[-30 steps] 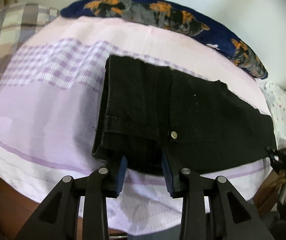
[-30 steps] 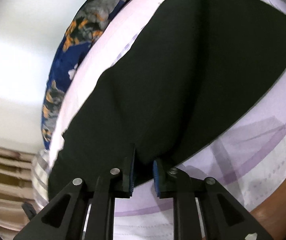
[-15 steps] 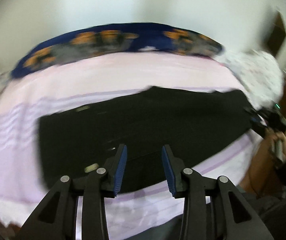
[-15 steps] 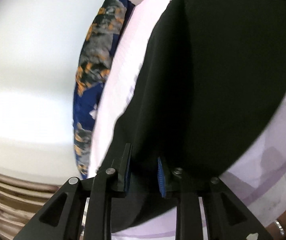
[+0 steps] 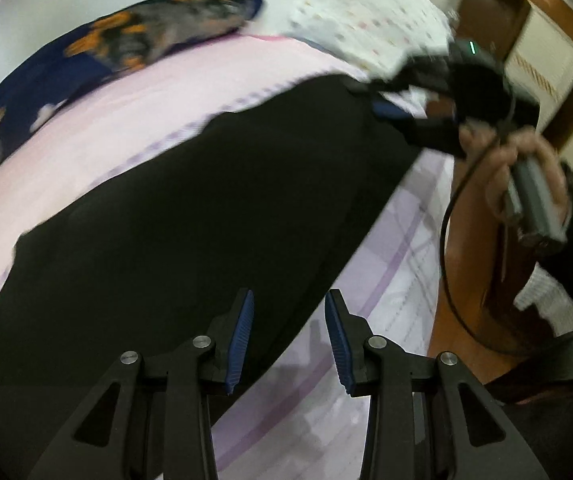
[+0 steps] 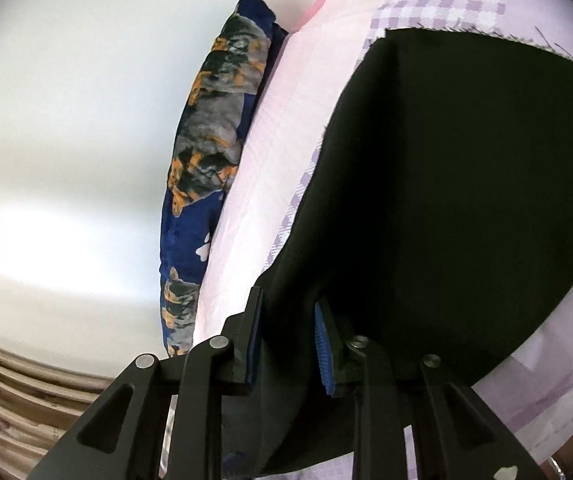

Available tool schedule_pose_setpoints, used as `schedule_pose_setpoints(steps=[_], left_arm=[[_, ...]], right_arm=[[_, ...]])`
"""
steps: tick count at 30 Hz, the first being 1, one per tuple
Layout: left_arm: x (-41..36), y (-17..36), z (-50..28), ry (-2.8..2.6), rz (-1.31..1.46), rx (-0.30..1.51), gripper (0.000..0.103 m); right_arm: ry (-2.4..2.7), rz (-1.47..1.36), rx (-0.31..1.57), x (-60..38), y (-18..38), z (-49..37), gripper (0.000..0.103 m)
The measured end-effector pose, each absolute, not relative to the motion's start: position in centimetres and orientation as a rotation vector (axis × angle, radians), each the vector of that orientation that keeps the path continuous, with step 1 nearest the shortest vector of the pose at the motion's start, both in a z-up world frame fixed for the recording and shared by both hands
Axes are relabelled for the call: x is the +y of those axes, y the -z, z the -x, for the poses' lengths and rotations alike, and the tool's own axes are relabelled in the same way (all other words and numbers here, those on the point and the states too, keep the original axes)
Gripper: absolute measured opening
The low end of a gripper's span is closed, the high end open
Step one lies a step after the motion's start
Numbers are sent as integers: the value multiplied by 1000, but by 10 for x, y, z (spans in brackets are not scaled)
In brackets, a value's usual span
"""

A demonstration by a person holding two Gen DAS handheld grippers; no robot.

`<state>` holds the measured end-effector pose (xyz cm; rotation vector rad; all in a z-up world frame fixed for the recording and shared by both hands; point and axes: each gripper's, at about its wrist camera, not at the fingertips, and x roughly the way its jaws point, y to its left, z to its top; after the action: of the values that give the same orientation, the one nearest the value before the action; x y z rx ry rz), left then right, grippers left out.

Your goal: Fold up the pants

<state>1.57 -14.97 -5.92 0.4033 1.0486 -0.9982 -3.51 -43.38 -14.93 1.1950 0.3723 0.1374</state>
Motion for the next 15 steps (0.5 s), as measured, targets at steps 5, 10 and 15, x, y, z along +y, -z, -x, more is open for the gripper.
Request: schedule_pose_setpoints(steps=[5,10,15], left_arm=[[-173,75,-11,955,-487,1035,37],[-161,83,-28,953,-395,1100,7],[-152,93,-41,935,-309,1151,6]], right_arm=[[-166,-1212,360,-439,148,32,24],[-97,-1217,317,-455,150,37,26],[-59,-1254,320,-480,158,37,32]])
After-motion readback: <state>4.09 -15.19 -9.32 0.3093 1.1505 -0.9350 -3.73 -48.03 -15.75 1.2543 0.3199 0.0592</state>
